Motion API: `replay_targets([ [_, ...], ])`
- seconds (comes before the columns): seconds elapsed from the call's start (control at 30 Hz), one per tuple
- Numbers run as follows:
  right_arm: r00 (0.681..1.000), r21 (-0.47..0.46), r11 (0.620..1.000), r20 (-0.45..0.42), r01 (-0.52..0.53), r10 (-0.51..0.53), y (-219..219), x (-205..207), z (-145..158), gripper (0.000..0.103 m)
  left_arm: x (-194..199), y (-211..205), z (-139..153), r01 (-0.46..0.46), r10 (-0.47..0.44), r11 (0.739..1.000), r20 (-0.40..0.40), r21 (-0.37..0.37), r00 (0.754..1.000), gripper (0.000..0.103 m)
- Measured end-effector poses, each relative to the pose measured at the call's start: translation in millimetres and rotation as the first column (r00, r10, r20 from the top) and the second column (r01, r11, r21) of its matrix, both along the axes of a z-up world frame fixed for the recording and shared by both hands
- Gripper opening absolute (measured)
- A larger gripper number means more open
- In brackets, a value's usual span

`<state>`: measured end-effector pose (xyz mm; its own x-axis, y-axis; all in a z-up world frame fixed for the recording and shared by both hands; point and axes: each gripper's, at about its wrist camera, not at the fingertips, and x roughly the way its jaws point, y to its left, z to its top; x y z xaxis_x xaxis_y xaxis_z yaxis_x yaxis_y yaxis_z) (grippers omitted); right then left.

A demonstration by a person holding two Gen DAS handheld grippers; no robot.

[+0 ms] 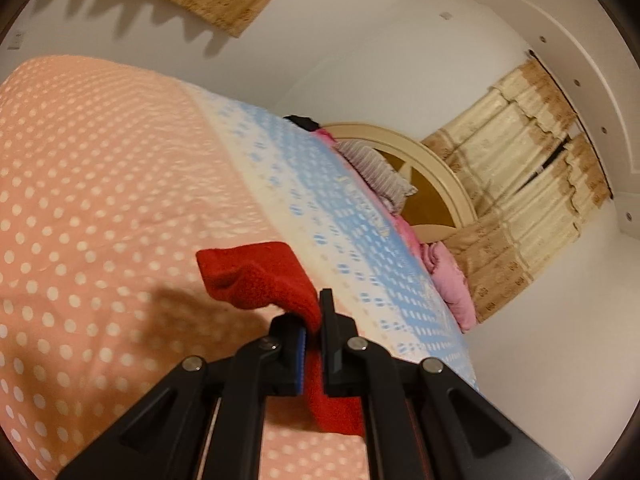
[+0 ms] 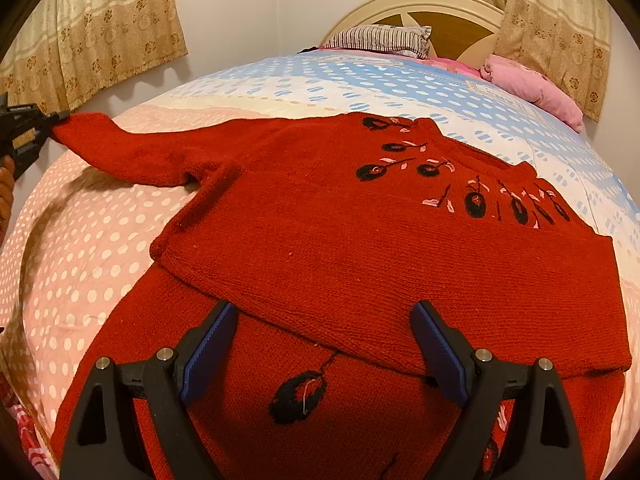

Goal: Fold small clothes
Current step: 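Lift the sleeve with the left gripper and fold it over the body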

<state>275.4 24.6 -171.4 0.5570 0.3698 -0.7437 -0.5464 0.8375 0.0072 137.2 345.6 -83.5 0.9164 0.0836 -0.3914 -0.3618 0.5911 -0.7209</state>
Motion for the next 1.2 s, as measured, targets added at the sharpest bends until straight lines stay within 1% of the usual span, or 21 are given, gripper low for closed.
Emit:
replay_targets([
  [0.17, 0.999, 0.096, 0.995, -0.025, 0.035, -0.033, -20.4, -10.0, 17.5, 0.090, 13.0, -17.1, 21.3, 0.050, -0.051, 0.999, 0.039, 0.022, 0.998, 0.005],
  [0.3, 1.000, 0.099, 0.995, -0.008, 0.029, -0.028, -29.8, -25.7, 29.9, 0.090, 25.3, -30.7, 36.2, 0.091, -0.092, 0.996, 0.062, 0.020, 0.994, 0.005],
  [0.37, 1.000, 0.108, 0.994, 0.000, 0.031, -0.031, -36.8, -34.5, 36.8, 0.090, 34.9, -42.1, 43.5, 0.117, -0.118, 0.993, 0.051, 0.033, 0.992, 0.005],
  [0.53, 1.000, 0.132, 0.991, -0.014, 0.027, -0.026, -51.0, -54.5, 44.6, 0.090, 52.5, -69.4, 58.3, 0.174, -0.177, 0.984, 0.067, 0.044, 0.982, 0.005],
  [0.7, 1.000, 0.118, 0.993, -0.023, 0.011, -0.009, -63.0, -76.4, 40.7, 0.090, 70.0, -95.1, 67.8, 0.218, -0.221, 0.975, 0.075, 0.051, 0.972, 0.005],
  [0.8, 1.000, 0.129, 0.992, -0.030, 0.009, -0.005, -70.9, -88.2, 38.9, 0.090, 80.8, -109.3, 72.5, 0.233, -0.236, 0.971, 0.075, 0.045, 0.969, 0.005],
  [0.97, 1.000, 0.143, 0.990, -0.009, -0.018, 0.019, -78.4, -107.3, 36.1, 0.090, 97.5, -136.6, 82.0, 0.266, -0.269, 0.963, 0.080, 0.046, 0.960, 0.005],
  [1.03, 0.999, 0.136, 0.990, 0.008, -0.033, 0.032, -80.4, -113.5, 32.3, 0.090, 103.5, -150.3, 85.2, 0.287, -0.290, 0.957, 0.081, 0.052, 0.954, 0.005],
  [1.1, 1.000, 0.129, 0.991, 0.003, -0.029, 0.029, -82.4, -116.0, 27.9, 0.090, 111.2, -167.2, 89.9, 0.317, -0.320, 0.947, 0.086, 0.055, 0.943, 0.005],
  [1.2, 1.000, 0.148, 0.989, -0.006, -0.025, 0.027, -86.9, -119.9, 21.5, 0.090, 119.7, -187.9, 97.6, 0.349, -0.353, 0.935, 0.088, 0.065, 0.931, 0.005],
])
